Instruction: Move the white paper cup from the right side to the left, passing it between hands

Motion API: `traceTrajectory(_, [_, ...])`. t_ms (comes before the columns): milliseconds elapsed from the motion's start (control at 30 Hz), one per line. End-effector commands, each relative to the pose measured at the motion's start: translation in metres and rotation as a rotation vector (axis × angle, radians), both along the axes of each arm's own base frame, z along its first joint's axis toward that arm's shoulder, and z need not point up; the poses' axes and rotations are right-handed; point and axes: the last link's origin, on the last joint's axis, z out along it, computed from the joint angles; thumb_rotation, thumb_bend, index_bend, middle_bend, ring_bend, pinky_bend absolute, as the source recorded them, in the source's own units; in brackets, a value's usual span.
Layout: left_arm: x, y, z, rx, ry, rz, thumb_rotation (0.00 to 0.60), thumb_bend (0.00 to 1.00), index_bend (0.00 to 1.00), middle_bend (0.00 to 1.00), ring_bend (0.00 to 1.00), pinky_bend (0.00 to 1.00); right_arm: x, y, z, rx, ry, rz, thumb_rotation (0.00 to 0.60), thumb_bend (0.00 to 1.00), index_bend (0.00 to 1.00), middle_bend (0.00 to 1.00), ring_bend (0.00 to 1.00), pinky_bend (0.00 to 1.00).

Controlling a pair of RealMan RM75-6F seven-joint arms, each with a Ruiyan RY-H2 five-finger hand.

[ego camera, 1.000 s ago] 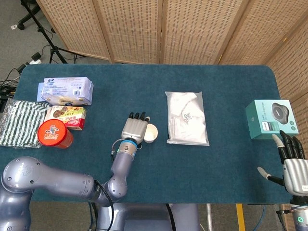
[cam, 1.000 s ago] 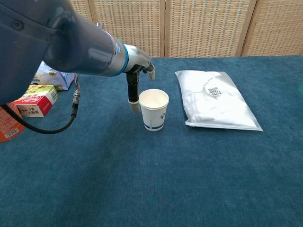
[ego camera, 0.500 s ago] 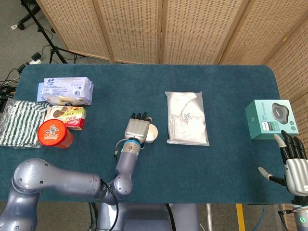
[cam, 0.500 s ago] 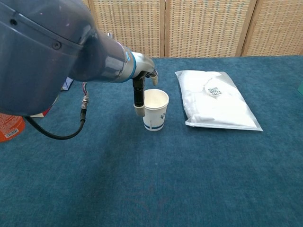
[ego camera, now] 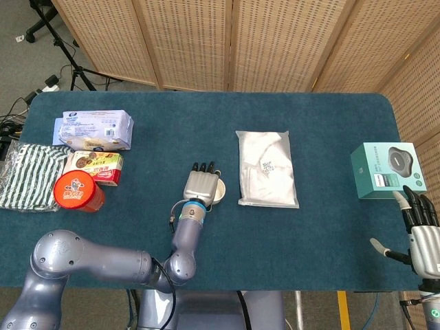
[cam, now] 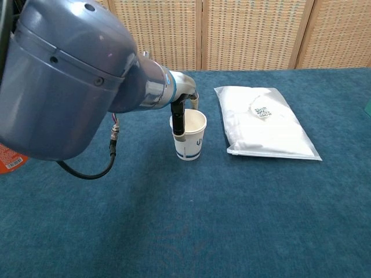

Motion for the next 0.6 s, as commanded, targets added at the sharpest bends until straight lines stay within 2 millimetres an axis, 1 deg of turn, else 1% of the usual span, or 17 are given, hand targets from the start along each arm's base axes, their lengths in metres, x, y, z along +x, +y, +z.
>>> traceTrajectory(33, [-0.0017,0.0003,-0.0008,0.001,0.009,0.002,0.6,0.28,0.22,0.0,0.0,0.0,0.0003,0.0007,0.0006,0.0,-0.005,0.005,0.6,0.0,0.0,0.0,0.0,0.0])
traceTrajectory(167, [-0.0027,0.0008,-0.0016,0.006,0.007,0.002,0.6,0.29,0.24,0.0,0.0,0.0,0.0001,0.0006,0.0009,0.0,-0.007,0.006,0.6,0.0,0.0,0.0,0.0,0.0])
traceTrajectory(367, [-0.0033,0.0017,-0.0012,0.017,0.005,0.005,0.6,0.32,0.29,0.0,0.0,0.0,-0.0002,0.0003,0.0009,0.003,-0.01,0.005,0.6,0.0,0.0,0.0,0.0,0.0])
traceTrajectory(600, [-0.0072,0.0024,-0.0018,0.039,0.008,0.012,0.6,0.33,0.32,0.0,0.0,0.0,-0.0004,0.0007,0.0018,0.008,-0.02,0.008,0.6,0.0,0.0,0.0,0.0,0.0])
